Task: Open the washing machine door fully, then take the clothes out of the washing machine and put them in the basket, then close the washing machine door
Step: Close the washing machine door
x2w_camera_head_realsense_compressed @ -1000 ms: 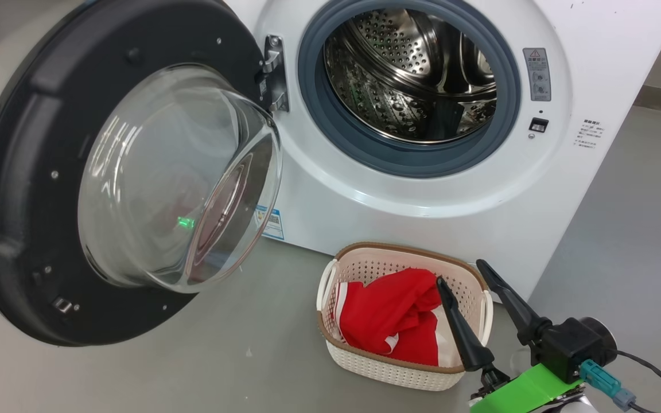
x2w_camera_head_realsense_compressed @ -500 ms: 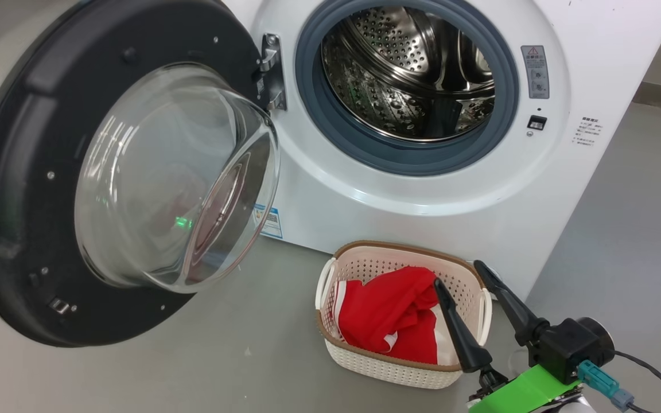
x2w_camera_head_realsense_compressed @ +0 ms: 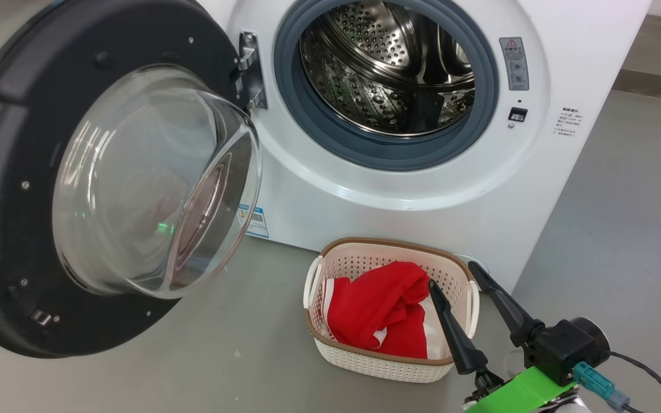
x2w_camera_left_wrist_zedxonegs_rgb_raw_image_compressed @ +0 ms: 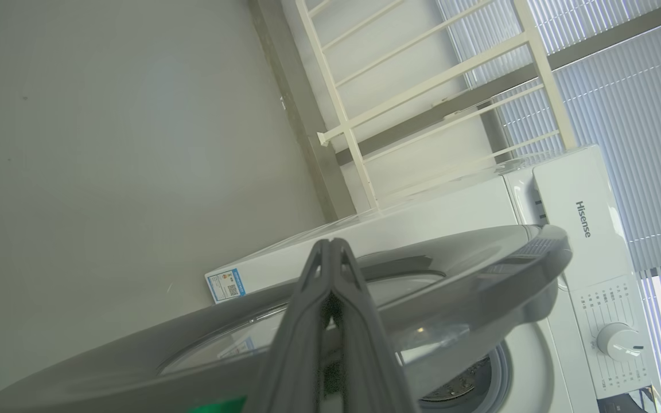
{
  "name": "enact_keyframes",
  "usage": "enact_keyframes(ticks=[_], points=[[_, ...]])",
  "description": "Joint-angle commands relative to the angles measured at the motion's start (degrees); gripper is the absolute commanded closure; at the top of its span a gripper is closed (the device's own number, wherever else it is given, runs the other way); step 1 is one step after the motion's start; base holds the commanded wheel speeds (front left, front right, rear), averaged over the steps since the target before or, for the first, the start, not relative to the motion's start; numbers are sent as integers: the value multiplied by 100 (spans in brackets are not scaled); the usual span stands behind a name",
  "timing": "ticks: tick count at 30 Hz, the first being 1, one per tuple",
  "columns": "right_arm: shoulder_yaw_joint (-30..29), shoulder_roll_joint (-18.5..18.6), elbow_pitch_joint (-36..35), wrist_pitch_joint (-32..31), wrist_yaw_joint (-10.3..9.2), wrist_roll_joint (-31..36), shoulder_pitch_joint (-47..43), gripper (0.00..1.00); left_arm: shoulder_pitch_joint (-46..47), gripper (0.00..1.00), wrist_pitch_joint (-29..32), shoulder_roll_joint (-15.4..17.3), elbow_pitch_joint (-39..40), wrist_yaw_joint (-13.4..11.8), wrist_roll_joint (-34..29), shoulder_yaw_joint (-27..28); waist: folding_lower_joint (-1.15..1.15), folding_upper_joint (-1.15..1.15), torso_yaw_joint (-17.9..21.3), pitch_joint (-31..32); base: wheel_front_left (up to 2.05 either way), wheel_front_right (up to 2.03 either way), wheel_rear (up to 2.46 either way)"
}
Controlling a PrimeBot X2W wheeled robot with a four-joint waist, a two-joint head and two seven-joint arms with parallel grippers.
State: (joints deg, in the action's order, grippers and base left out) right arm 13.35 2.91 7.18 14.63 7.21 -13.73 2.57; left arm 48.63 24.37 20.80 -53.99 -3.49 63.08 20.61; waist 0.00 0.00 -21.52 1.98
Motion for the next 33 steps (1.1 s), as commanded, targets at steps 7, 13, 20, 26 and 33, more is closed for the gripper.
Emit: enact_keyframes(ticks=[7,13,20,26,33], points=[[85,-3,-208,37,28,-71,176,0,-37,100,288,249,77,172,98,49,0,0,-12,15,0,0,0],[89,-3,-209,37,28,-81,161,0,-81,100,527,98,156,287,360,172,0,0,-77,7,0,0,0],[85,-3,-217,37,28,-110,140,0,-184,100,763,-115,361,370,529,186,0,0,-154,13,0,0,0],[88,-3,-211,37,28,-126,139,0,-374,100,863,-300,646,388,622,196,0,0,-181,10,0,0,0],[75,-3,-213,37,28,-147,134,0,-640,100,1107,-611,1216,357,876,277,0,0,-197,0,0,0,0]])
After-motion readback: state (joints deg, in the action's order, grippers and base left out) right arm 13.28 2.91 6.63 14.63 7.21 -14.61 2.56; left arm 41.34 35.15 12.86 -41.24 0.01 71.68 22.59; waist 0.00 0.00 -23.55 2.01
